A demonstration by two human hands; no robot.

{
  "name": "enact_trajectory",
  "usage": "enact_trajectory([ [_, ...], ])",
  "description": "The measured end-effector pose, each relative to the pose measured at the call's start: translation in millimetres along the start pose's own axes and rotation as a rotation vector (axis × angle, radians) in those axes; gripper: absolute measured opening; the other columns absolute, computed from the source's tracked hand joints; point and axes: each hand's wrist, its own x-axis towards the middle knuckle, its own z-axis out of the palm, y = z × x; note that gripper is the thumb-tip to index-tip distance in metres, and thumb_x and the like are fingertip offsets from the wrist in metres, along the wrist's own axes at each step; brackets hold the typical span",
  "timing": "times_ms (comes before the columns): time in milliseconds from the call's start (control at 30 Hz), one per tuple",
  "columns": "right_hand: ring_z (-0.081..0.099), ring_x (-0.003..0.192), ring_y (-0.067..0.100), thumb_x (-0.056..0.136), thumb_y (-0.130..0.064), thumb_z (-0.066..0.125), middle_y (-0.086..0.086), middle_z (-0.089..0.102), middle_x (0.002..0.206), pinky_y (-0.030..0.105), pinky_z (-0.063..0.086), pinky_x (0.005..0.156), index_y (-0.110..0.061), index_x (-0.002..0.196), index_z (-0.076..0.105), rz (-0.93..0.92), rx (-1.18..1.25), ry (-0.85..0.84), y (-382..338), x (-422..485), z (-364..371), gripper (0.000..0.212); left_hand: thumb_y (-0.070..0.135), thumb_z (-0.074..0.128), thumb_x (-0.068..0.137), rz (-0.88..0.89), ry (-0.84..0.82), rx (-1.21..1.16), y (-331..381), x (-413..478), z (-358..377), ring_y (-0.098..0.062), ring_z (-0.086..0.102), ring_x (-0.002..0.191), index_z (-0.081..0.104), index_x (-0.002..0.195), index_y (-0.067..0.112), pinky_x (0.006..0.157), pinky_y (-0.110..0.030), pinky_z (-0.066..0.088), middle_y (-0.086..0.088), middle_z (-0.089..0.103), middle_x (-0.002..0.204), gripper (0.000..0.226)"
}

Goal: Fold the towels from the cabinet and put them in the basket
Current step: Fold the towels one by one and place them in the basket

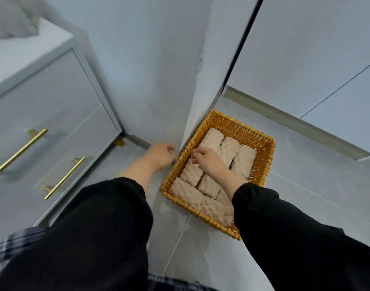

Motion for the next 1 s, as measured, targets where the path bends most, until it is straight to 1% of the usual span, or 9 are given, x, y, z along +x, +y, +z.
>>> enact_trajectory([
  [100, 0.063, 0.099, 0.021, 0.095, -0.013, 0.043, 0.007, 0.066, 0.108, 0.035, 0.051, 0.085, -0.008, 0.116, 0.064, -0.102, -0.002, -0.017, -40, -16, -1, 0.03, 0.016, 0.048, 0.096, 0.05, 0.043, 0.033, 8, -29, -43, -0.022, 0.05, 0.124, 0.056, 0.129, 0.01, 0.102, -0.028, 0.036, -0.008, 0.054, 0.135, 0.034],
  [200, 0.064, 0.097, 0.02, 0.095, -0.011, 0.044, 0.005, 0.065, 0.108, 0.032, 0.05, 0.085, -0.007, 0.116, 0.064, -0.208, -0.022, -0.075, -85, -32, 2, 0.029, 0.017, 0.051, 0.095, 0.065, 0.136, 0.071, 11, -56, -85, -0.023, 0.053, 0.12, 0.057, 0.127, 0.011, 0.099, -0.029, 0.041, -0.008, 0.056, 0.133, 0.033],
  [267, 0.064, 0.1, 0.022, 0.095, -0.011, 0.044, 0.008, 0.066, 0.109, 0.033, 0.05, 0.086, -0.008, 0.115, 0.064, -0.286, -0.026, -0.082, -121, -43, 4, 0.028, 0.018, 0.051, 0.095, 0.06, 0.23, 0.06, 9, -85, -114, -0.024, 0.055, 0.116, 0.057, 0.127, 0.012, 0.096, -0.027, 0.043, -0.008, 0.057, 0.131, 0.033],
  [367, 0.063, 0.101, 0.02, 0.095, -0.011, 0.044, 0.005, 0.065, 0.106, 0.029, 0.05, 0.084, -0.011, 0.112, 0.064, -0.391, -0.02, -0.054, -171, -58, 7, 0.026, 0.022, 0.049, 0.097, 0.082, 0.373, 0.058, 8, -123, -150, -0.022, 0.053, 0.118, 0.056, 0.129, 0.013, 0.095, -0.026, 0.038, -0.006, 0.057, 0.131, 0.034],
  [467, 0.061, 0.106, 0.019, 0.094, -0.009, 0.044, 0.003, 0.064, 0.114, 0.03, 0.049, 0.089, -0.011, 0.113, 0.064, -0.512, -0.005, -0.036, -219, -78, 16, 0.028, 0.028, 0.043, 0.1, 0.101, 0.54, -0.007, 3, -161, -180, -0.02, 0.052, 0.118, 0.056, 0.129, 0.015, 0.091, -0.025, 0.036, -0.003, 0.057, 0.131, 0.034],
  [500, 0.061, 0.107, 0.019, 0.093, -0.008, 0.044, 0.003, 0.063, 0.116, 0.028, 0.047, 0.088, -0.011, 0.114, 0.063, -0.542, -0.01, -0.027, -232, -84, 20, 0.029, 0.028, 0.043, 0.1, 0.107, 0.602, -0.023, 1, -171, -188, -0.02, 0.052, 0.118, 0.055, 0.129, 0.015, 0.09, -0.025, 0.036, -0.003, 0.057, 0.132, 0.034],
  [633, 0.059, 0.11, 0.02, 0.091, -0.005, 0.045, 0.006, 0.062, 0.119, 0.02, 0.038, 0.082, -0.009, 0.118, 0.062, -0.661, -0.025, -0.029, -283, -107, 45, 0.032, 0.028, 0.041, 0.1, 0.085, 0.817, -0.083, -18, -214, -223, -0.02, 0.049, 0.123, 0.051, 0.134, 0.014, 0.096, -0.027, 0.036, -0.005, 0.054, 0.136, 0.038],
  [800, 0.053, 0.115, 0.017, 0.092, -0.007, 0.045, 0.005, 0.058, 0.129, 0.016, 0.033, 0.083, -0.01, 0.126, 0.057, -0.755, -0.094, -0.046, -323, -122, 72, 0.036, 0.03, 0.04, 0.101, 0.048, 0.924, -0.088, -43, -242, -247, -0.021, 0.042, 0.131, 0.044, 0.14, 0.015, 0.101, -0.028, 0.033, -0.005, 0.046, 0.144, 0.041],
  [1000, 0.051, 0.113, 0.017, 0.091, -0.008, 0.045, 0.005, 0.054, 0.133, 0.019, 0.035, 0.086, -0.011, 0.132, 0.051, -0.838, -0.16, -0.04, -355, -114, 92, 0.041, 0.03, 0.04, 0.101, 0.051, 1.027, -0.106, -75, -249, -271, -0.021, 0.027, 0.14, 0.027, 0.148, 0.014, 0.11, -0.031, 0.024, -0.006, 0.027, 0.153, 0.051],
])
